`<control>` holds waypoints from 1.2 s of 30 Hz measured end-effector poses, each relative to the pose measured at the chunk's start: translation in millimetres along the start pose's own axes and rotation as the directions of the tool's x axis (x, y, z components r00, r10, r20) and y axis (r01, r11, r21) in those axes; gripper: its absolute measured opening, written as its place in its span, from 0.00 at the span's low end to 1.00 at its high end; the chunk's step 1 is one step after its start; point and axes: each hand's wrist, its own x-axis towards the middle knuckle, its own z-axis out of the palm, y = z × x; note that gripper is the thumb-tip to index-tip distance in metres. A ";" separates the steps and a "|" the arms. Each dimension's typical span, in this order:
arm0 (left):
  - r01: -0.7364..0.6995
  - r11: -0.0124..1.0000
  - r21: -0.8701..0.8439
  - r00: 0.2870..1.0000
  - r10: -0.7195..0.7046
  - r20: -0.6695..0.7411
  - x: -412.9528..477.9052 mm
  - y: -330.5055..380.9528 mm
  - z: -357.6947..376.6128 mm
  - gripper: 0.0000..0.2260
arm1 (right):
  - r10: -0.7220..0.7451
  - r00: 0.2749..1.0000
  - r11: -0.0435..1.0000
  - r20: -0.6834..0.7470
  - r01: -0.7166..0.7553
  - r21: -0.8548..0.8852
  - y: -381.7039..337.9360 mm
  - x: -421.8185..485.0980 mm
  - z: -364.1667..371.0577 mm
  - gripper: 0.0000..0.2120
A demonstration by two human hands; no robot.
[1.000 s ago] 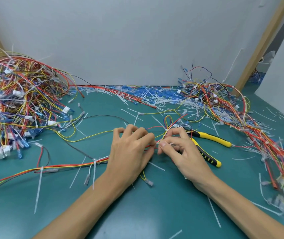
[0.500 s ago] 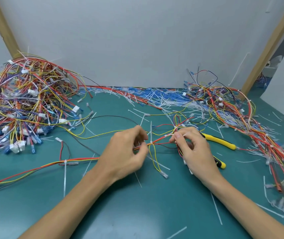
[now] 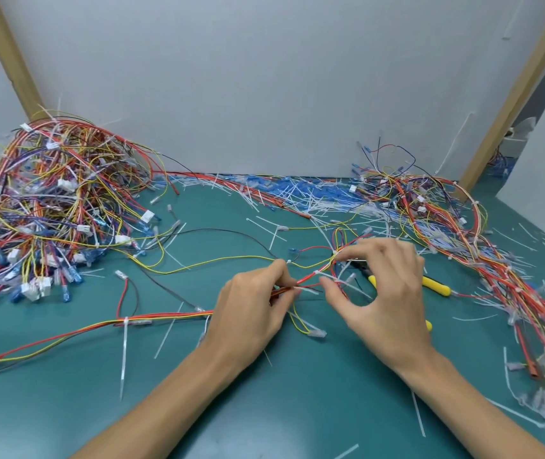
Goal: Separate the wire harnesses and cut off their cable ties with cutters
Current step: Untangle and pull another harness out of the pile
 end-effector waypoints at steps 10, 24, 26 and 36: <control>-0.047 0.999 -0.009 0.999 0.047 0.019 4.2 -3.2 -2.7 0.07 | 0.107 0.875 0.943 0.473 -0.240 0.230 -26.3 -13.9 7.4 0.23; 0.329 0.886 -0.326 0.915 -0.214 0.343 18.1 -8.9 -20.2 0.15 | 0.207 0.833 0.860 0.514 -0.405 0.310 -19.6 -12.6 11.3 0.17; 0.395 0.826 -0.402 0.903 -0.269 0.334 17.8 -7.3 -17.9 0.12 | 0.202 0.830 0.870 0.520 -0.396 0.293 -20.0 -11.9 11.6 0.17; 0.497 0.612 -0.616 0.868 -0.354 0.349 19.9 -3.3 -10.4 0.03 | 0.179 0.831 0.910 0.527 -0.344 0.232 -21.6 -9.7 15.3 0.16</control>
